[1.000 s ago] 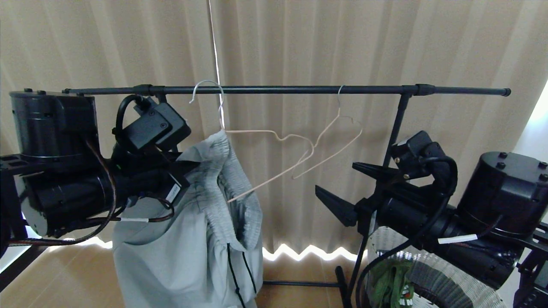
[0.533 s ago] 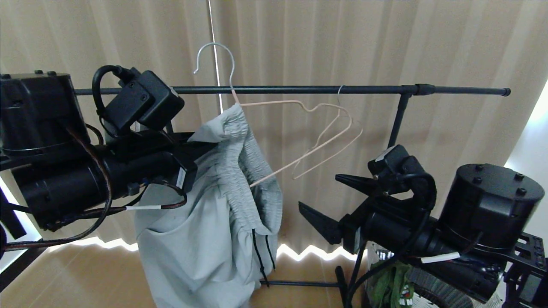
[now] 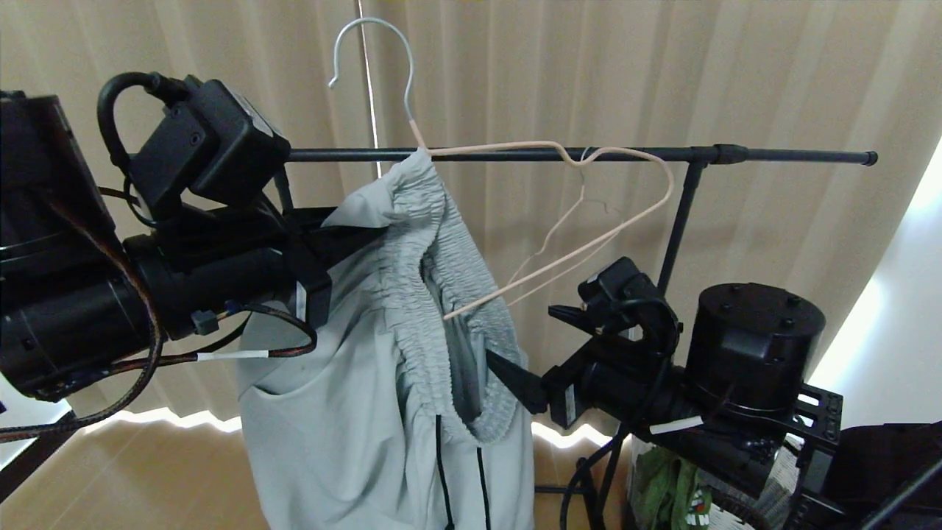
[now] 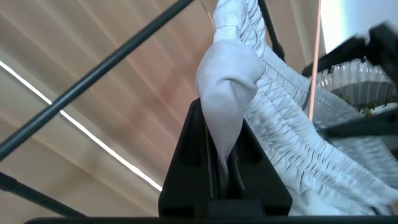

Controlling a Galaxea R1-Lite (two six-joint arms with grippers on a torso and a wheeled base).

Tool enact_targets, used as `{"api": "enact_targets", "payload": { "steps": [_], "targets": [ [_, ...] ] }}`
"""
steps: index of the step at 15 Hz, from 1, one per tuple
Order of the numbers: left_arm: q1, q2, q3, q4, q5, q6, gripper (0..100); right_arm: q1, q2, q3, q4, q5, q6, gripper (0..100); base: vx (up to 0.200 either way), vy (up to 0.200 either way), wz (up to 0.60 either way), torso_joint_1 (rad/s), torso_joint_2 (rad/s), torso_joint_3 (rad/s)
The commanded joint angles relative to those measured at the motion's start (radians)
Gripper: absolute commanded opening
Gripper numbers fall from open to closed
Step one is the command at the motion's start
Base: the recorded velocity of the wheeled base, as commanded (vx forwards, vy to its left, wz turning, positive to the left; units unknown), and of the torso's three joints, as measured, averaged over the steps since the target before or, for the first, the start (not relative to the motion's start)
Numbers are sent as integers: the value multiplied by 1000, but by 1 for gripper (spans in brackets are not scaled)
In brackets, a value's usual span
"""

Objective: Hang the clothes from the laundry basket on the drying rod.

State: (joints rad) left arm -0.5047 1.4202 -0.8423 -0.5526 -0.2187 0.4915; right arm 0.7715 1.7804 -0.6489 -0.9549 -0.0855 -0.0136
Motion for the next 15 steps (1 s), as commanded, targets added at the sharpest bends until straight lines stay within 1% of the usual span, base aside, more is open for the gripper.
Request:
{"api": "enact_targets", "payload": {
  "steps": [1,2,4,5,6,8,10,12,15],
  "targets": [
    [-6,-6,0,-4,-1,-1,0,0,19,0,-1,0,0,100,0,0,0,0,0,0],
    [-8,-6,0,-9,-1,-2,0,0,16,3,-1,-2,0,0,0,0,0,0,0,0],
    [-8,-7,0,-9,1,4,0,-3,5,9,-2,-3,0,0,0,0,0,0,0,0],
    [-2,-7,0,-9,1,6,0,-9,-4,15,-22,-5,0,0,0,0,0,0,0,0],
    [3,-14,0,-9,1,7,0,-34,-10,26,-47,-5,-5,0,0,0,0,0,0,0],
    [12,-23,2,-9,1,13,0,-90,-22,32,-58,-5,-6,0,0,0,0,0,0,0],
    [25,-35,32,-9,1,36,0,-179,-32,17,-58,0,-8,0,0,0,0,0,0,0],
    [43,-53,83,-9,1,82,0,-253,-33,-6,-54,4,-9,0,0,0,0,0,0,0],
    [74,-87,158,-9,-1,165,0,-320,-30,-54,-45,6,-9,0,0,0,0,0,0,0]
  ]
}}
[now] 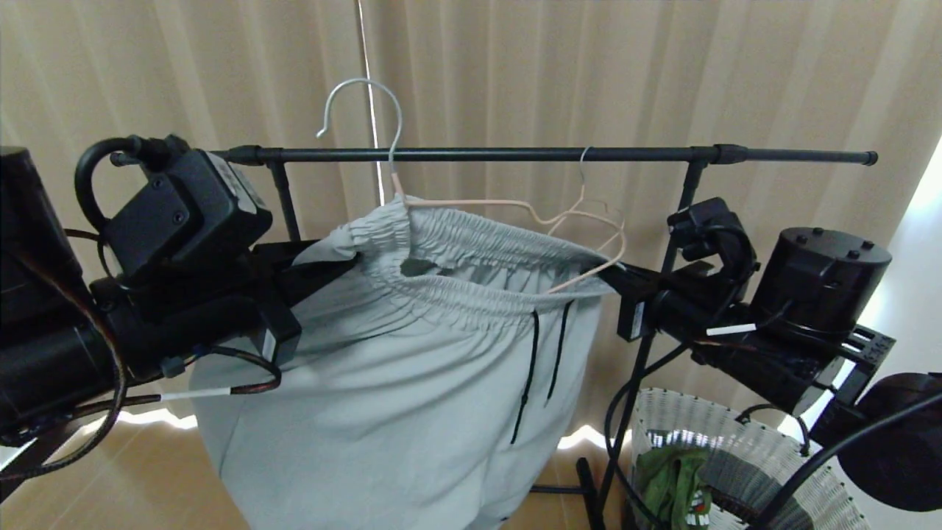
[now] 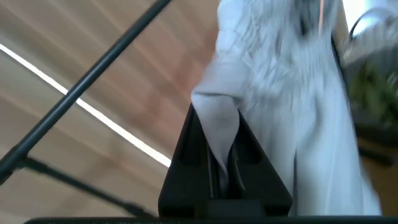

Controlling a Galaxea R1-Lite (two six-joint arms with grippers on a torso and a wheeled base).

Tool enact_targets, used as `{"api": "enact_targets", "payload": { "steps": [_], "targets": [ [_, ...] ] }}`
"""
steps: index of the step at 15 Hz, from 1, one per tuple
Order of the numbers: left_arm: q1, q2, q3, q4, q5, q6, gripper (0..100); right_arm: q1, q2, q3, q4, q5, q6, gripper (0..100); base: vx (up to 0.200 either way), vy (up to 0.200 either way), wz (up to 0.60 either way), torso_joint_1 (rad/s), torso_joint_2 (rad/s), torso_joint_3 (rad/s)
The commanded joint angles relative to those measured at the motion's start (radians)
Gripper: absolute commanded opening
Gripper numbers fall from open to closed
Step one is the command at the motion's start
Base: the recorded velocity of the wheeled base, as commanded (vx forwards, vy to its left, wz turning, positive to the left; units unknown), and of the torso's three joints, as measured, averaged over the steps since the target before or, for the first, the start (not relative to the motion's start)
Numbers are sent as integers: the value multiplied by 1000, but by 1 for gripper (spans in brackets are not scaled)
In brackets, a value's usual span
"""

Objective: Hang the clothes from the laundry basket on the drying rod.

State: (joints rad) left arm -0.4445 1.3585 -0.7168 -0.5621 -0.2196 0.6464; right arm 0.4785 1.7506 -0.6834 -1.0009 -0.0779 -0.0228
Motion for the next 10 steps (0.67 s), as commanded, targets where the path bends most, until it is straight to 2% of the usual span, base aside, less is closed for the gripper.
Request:
{"api": "enact_targets", "payload": {
  "steps": [1,5,6,8,10],
  "targets": [
    [16,-33,46,1,0,24,0,-37,1,-27,4,-2,-2,0,0,0,0,0,0,0],
    [44,-59,128,2,0,113,0,-55,0,-45,30,-2,0,0,0,0,0,0,0,0],
    [78,-56,138,2,-1,154,0,-55,-3,-58,41,0,-2,0,0,0,0,0,0,0],
    [81,-48,140,2,0,162,0,-54,-8,-64,65,0,-2,0,0,0,0,0,0,0],
    [79,-19,128,2,12,160,0,2,-25,-68,125,1,-13,0,0,0,0,0,0,0]
  ]
}}
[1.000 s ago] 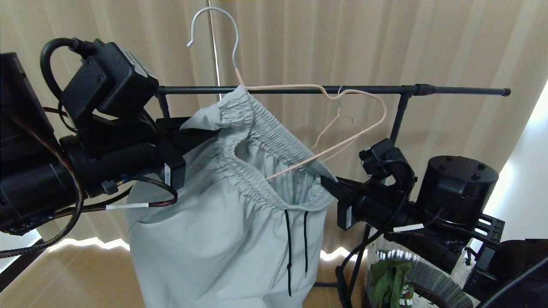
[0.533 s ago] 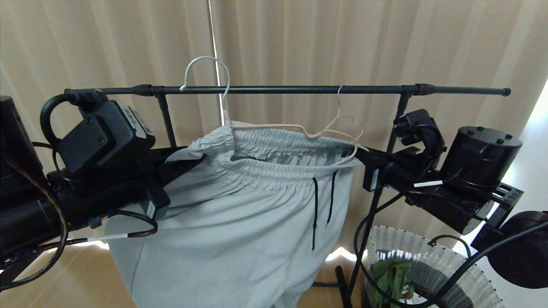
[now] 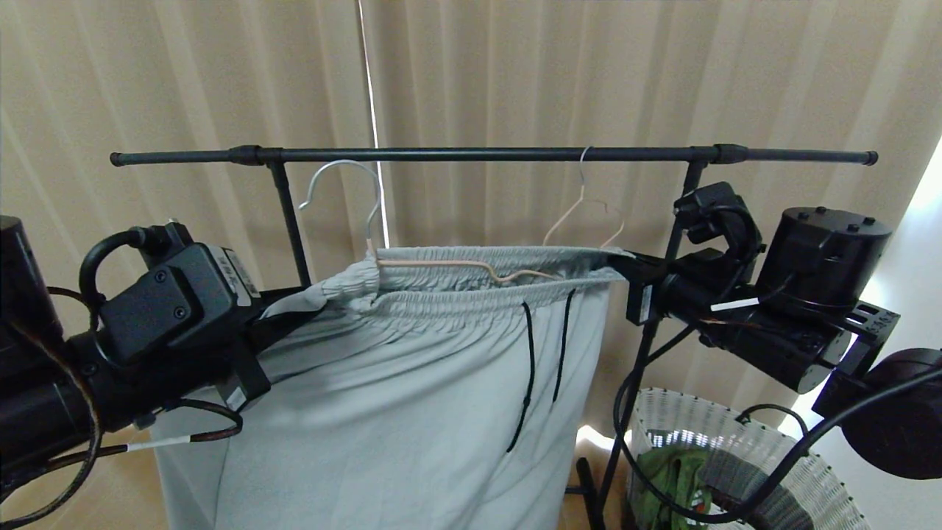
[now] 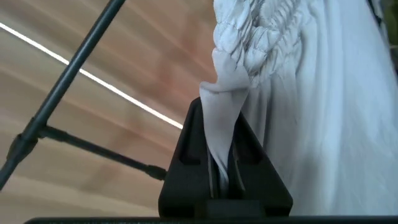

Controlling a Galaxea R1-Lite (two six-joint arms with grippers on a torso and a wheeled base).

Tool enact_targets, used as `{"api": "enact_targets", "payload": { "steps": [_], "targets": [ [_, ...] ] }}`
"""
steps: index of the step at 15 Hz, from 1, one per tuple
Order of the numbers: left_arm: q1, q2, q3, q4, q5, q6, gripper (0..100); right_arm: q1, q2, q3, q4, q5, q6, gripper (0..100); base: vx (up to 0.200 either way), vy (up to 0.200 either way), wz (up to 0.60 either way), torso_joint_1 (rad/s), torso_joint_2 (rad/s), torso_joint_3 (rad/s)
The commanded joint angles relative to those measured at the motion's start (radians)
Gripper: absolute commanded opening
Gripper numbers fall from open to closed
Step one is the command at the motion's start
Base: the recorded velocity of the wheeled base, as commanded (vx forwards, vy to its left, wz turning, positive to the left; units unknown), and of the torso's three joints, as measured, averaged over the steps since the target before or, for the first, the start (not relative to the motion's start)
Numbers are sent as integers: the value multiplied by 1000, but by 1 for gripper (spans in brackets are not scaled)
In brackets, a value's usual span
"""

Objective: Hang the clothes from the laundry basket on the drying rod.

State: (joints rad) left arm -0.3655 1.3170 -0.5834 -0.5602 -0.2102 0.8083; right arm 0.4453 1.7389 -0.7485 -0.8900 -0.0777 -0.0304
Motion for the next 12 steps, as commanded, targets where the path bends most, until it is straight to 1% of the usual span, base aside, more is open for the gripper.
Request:
{"api": "enact_targets", "payload": {
  "steps": [1,2,4,5,6,9,10,12],
  "targets": [
    [0,48,-19,-1,45,-1,0,90,-38,-22,85,1,-29,0,0,0,0,0,0,0],
    [0,64,-23,-1,95,-4,0,116,-53,-51,143,-1,-55,0,0,0,0,0,0,0],
    [-1,73,-27,-1,137,-12,0,142,-71,-94,204,-1,-86,0,0,0,0,0,0,0],
    [-1,79,-27,-1,149,-12,0,181,-93,-115,269,-1,-95,0,0,0,0,0,0,0],
    [-1,85,-29,-1,158,-12,0,211,-105,-114,309,-1,-95,0,0,0,0,0,0,0],
    [-6,85,-38,-3,193,-15,0,297,-119,-94,376,-5,-108,0,0,0,0,0,0,0],
    [-6,84,-41,-12,193,-29,0,308,-119,-91,404,-7,-151,100,0,0,0,0,0,0],
    [-6,85,-41,-33,193,-58,0,309,-119,-78,421,-8,-212,100,0,0,0,0,0,0]
  ]
}}
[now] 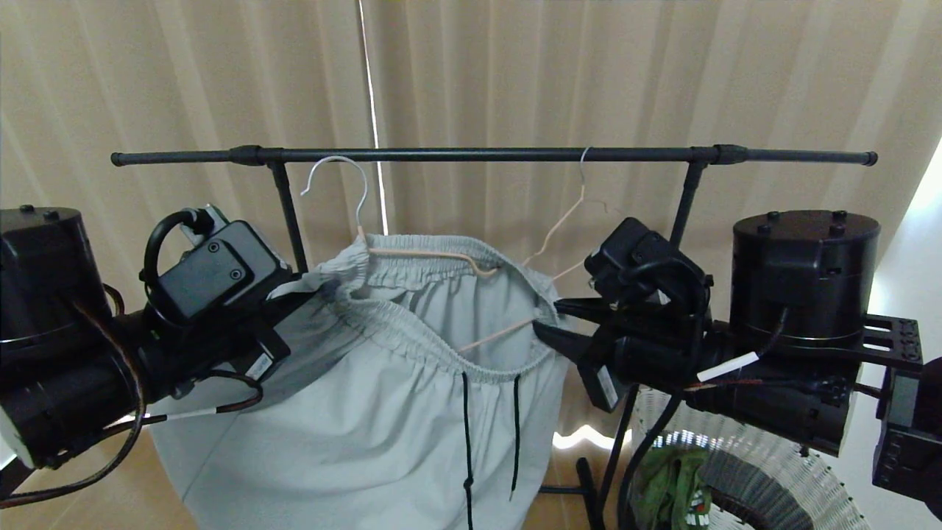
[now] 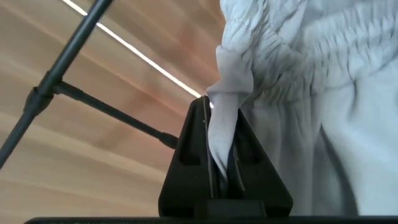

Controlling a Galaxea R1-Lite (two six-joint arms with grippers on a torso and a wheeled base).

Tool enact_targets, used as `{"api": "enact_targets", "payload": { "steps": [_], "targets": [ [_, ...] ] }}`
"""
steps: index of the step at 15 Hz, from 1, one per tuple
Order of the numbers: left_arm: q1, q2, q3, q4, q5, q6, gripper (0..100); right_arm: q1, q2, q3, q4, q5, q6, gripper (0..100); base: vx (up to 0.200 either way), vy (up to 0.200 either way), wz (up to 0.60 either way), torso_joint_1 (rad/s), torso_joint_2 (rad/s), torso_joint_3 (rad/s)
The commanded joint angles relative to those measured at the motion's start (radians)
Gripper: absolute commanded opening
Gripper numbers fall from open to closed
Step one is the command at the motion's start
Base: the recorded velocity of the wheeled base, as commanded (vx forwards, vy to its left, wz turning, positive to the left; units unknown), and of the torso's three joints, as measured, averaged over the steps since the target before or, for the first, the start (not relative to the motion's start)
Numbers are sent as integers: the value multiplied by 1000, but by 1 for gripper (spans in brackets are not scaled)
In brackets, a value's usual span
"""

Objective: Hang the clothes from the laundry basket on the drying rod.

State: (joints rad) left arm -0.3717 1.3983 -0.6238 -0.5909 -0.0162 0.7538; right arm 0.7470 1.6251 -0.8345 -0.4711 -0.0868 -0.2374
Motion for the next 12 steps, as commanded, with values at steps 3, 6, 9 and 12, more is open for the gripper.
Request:
{"api": "enact_targets", "payload": {
  "steps": [3,6,9,12],
  "targets": [
    [-3,4,1,-7,-2,-22,0,8,-5,-2,-17,-1,-66,100,0,0,0,0,0,0],
    [-44,-2,12,-9,-11,-22,0,9,13,-57,-75,6,-178,100,0,0,0,0,0,0],
    [-101,-4,27,-58,-16,-19,0,8,62,-121,-80,6,-235,100,0,0,0,0,0,0],
    [-131,-4,41,-98,-105,-16,0,0,136,-190,-80,4,-275,100,0,0,0,0,0,0]
  ]
}}
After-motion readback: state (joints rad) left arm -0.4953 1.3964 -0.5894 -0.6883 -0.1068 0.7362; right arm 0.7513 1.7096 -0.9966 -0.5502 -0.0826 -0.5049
